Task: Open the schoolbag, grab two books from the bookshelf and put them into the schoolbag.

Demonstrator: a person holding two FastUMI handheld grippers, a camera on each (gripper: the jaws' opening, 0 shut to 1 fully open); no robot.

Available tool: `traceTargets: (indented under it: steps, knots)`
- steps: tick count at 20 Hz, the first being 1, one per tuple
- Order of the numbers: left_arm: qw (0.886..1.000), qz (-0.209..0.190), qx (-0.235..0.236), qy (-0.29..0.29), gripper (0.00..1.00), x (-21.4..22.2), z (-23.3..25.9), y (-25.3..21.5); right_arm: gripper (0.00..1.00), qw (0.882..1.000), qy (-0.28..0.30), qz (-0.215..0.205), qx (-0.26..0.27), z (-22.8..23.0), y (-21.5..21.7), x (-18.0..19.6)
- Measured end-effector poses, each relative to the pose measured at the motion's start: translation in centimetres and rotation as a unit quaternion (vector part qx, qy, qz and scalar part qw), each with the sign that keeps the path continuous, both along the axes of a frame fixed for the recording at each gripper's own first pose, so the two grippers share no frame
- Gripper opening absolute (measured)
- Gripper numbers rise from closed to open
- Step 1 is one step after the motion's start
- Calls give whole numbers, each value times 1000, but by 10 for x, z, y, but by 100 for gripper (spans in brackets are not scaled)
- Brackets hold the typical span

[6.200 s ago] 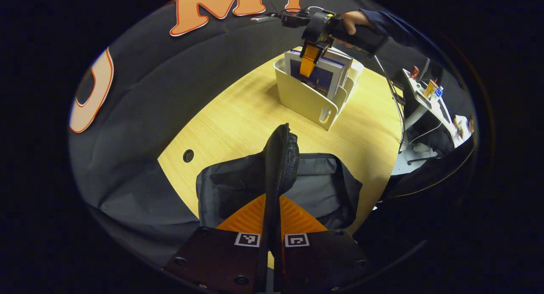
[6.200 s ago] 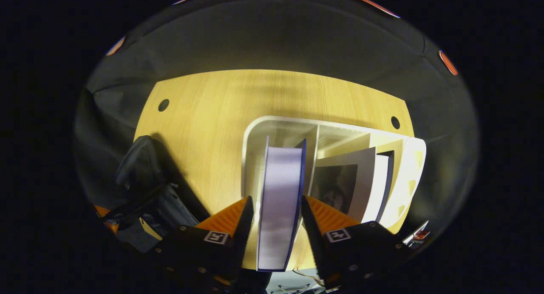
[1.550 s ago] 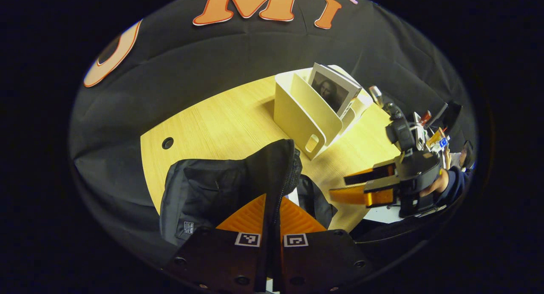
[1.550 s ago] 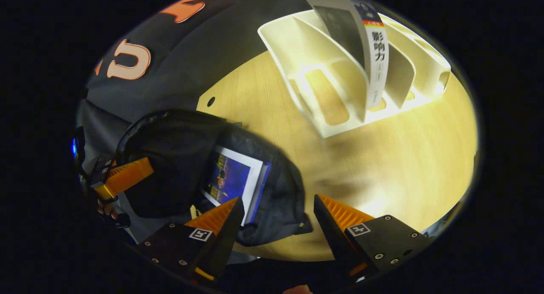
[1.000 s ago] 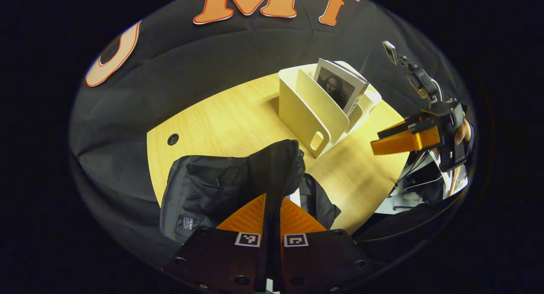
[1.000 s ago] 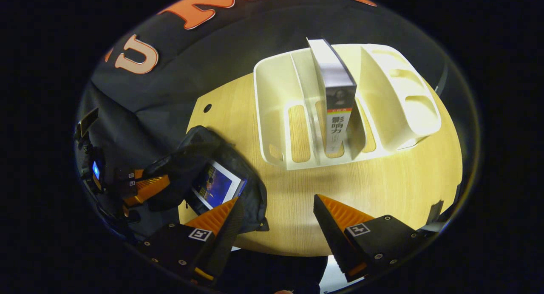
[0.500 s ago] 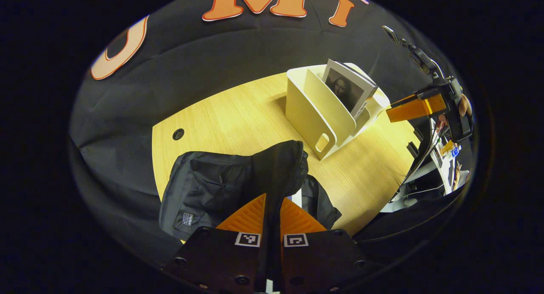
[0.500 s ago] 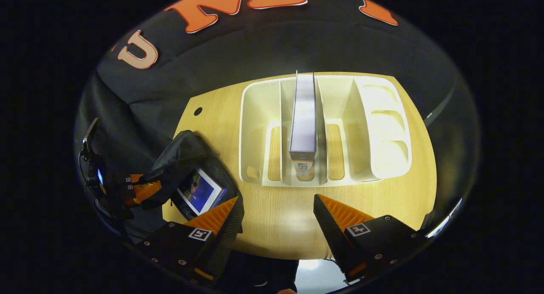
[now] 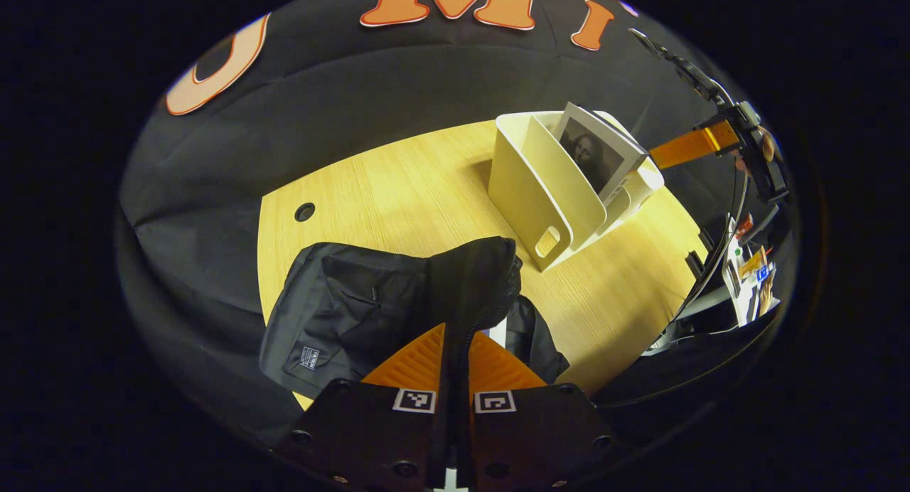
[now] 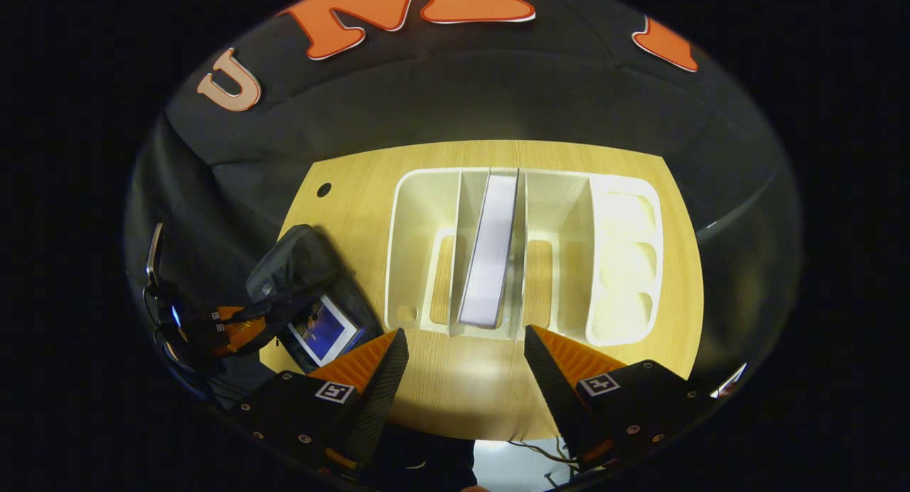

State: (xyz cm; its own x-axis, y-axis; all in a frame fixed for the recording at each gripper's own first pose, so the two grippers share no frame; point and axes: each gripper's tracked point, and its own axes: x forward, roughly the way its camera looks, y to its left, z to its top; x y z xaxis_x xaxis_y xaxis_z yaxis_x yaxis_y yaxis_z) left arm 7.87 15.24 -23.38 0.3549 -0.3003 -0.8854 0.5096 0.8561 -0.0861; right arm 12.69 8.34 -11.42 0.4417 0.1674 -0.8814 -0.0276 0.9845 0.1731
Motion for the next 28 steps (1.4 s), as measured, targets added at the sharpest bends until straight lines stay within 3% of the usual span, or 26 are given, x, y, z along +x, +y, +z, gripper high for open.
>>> traceTargets:
  steps: [9, 13, 19, 22, 28]
  knots:
    - [999, 37, 6, 16, 6, 0, -7, 2, 98, 999, 49, 16, -8, -30, -8, 58]
    - [999, 45, 15, 18, 6, 1, -8, 1, 92, 997, 75, 18, -21, -51, -9, 73]
    - [998, 58, 22, 24, 6, 1, -10, -1, 63, 993, 114, 7, -24, -72, -6, 80]
    - [998, 65, 23, 17, 6, -1, -5, 2, 43, 992, 117, -4, -36, -76, -7, 85]
    - [998, 64, 9, 8, 6, -3, -5, 2, 39, 992, 114, -17, -54, -65, -10, 69]
